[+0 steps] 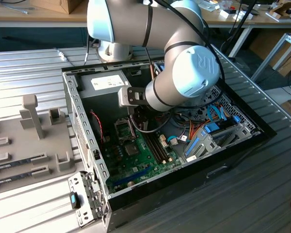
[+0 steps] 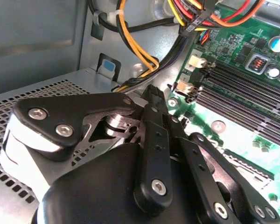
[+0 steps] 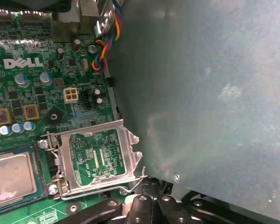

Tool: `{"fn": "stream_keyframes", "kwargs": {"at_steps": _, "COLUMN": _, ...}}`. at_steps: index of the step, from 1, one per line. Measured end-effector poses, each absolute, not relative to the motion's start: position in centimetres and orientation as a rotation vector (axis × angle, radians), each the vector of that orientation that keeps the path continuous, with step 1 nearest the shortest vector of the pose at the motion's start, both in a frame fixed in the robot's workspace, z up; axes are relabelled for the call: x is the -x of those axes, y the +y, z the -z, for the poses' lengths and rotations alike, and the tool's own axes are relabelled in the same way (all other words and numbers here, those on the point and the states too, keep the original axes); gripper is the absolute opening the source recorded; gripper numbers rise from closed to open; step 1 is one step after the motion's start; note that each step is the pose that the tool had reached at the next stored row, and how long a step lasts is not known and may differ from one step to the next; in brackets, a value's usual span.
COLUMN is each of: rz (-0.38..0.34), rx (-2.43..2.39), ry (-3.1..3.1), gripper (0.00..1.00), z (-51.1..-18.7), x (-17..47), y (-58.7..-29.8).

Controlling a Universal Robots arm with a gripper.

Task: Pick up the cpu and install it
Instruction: 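Install the first cpu locking lever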

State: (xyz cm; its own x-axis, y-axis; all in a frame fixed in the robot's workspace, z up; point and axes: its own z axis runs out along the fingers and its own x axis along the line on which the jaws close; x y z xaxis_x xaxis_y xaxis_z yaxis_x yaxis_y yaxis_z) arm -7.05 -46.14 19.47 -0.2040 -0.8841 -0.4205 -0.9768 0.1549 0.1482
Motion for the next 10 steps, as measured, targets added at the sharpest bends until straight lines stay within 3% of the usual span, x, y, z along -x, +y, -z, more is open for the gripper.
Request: {"fn": "stream_keyframes", "kwargs": {"at_steps": 10, "rz": -0.563, "rx": 1.819, "ry": 2.202, "gripper": 0.11, "z": -20.23, "x": 7.05, "y": -46.18}}
